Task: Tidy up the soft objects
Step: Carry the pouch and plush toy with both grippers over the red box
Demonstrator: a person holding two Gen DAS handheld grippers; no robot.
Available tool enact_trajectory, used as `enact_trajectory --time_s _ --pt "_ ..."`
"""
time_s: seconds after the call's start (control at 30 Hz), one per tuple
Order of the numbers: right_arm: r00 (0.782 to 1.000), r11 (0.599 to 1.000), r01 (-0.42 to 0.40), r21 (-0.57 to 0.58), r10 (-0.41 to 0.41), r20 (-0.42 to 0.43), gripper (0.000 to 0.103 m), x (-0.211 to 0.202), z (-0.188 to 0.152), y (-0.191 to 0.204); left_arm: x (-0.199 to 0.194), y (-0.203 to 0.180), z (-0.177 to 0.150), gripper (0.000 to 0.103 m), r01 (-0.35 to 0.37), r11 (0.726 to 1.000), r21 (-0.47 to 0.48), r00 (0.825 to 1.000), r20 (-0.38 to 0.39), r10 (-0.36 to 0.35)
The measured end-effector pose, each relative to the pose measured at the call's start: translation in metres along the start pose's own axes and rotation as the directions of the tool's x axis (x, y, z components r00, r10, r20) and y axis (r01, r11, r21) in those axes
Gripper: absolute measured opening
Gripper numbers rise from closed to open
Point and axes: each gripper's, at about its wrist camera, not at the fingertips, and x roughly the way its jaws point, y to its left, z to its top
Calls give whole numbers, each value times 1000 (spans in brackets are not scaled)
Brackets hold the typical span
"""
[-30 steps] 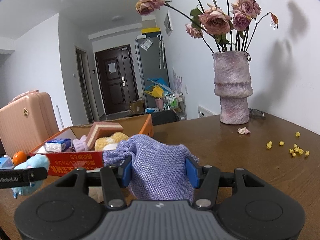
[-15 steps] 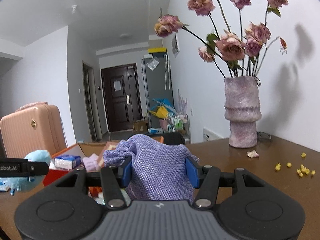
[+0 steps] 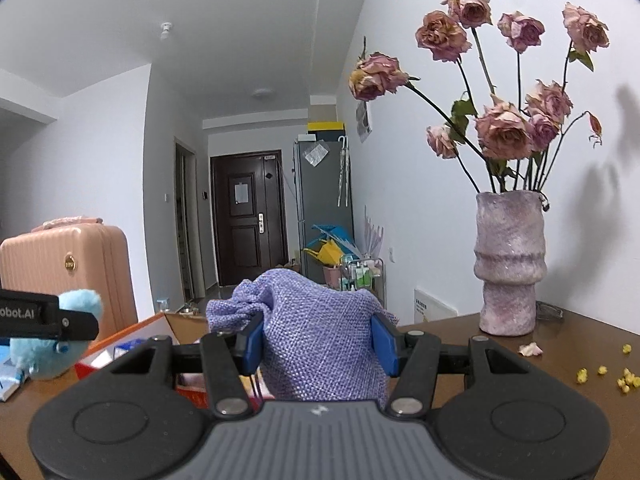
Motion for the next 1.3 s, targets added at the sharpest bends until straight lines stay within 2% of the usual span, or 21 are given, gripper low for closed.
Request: enact_trajectory --time_s 0.37,0.87,1.07,1.3 --pt "1000 1000 -6 12 6 -6 54 40 6 12 31 5 14 83 -18 1000 -22 1000 15 18" --pt "999 999 -22 -22 22 -35 54 91 5 26 85 4 26 83 -40 999 -4 999 10 40" --pt "998 999 -31 -9 30 -63 54 108 6 25 105 7 27 83 -57 998 1 998 -3 57" --pt "987 998 -58 25 61 -150 54 132 4 24 128 6 25 83 -86 996 22 996 -19 87"
